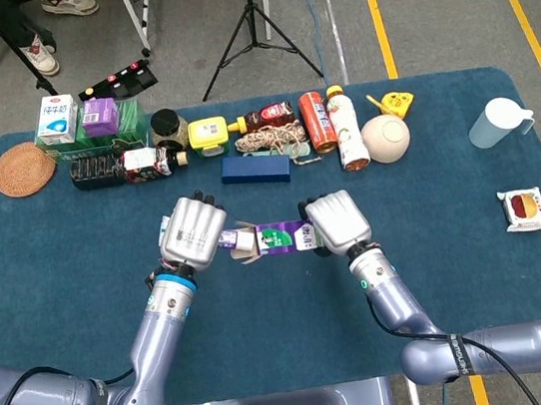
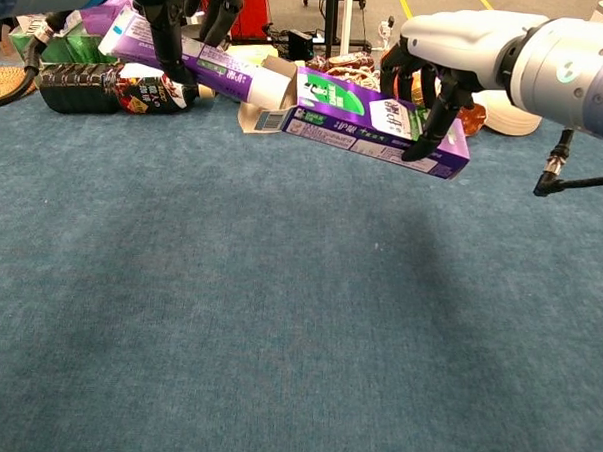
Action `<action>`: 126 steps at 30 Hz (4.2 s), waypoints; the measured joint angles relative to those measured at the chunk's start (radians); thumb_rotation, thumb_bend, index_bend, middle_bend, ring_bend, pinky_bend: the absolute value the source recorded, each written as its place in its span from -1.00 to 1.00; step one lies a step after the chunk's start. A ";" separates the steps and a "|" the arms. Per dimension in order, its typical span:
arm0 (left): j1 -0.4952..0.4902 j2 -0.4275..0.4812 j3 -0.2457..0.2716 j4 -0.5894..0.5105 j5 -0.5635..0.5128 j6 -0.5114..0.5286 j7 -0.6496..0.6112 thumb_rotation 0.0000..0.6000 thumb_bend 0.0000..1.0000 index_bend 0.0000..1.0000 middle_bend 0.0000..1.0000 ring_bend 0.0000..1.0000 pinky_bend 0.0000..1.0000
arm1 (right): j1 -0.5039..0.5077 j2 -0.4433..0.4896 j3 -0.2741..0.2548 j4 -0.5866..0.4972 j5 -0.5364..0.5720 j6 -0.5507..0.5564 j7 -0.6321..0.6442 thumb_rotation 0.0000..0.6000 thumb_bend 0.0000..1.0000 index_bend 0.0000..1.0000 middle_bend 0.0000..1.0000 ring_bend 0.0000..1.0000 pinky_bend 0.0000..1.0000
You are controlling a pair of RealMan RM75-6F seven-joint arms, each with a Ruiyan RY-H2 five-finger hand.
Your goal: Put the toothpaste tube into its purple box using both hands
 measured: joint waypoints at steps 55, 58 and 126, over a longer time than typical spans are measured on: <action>-0.017 -0.226 -0.129 -0.004 0.104 0.213 0.109 1.00 -0.56 -1.00 -1.00 -0.56 0.11 | -0.045 0.027 0.064 -0.031 0.001 -0.019 0.203 1.00 -0.27 0.00 0.11 0.12 0.34; -0.001 -0.185 -0.142 -0.040 0.178 0.198 0.048 1.00 -0.57 -1.00 -1.00 -0.56 0.11 | -0.061 0.028 0.072 -0.018 -0.025 -0.036 0.277 1.00 -0.24 0.00 0.11 0.12 0.34; 1.082 0.342 0.253 0.453 1.039 0.132 -1.468 1.00 -0.99 -1.00 -1.00 -1.00 -0.65 | -0.605 0.308 -0.270 0.321 -0.851 0.363 0.738 1.00 -1.00 -1.00 -1.00 -1.00 -0.70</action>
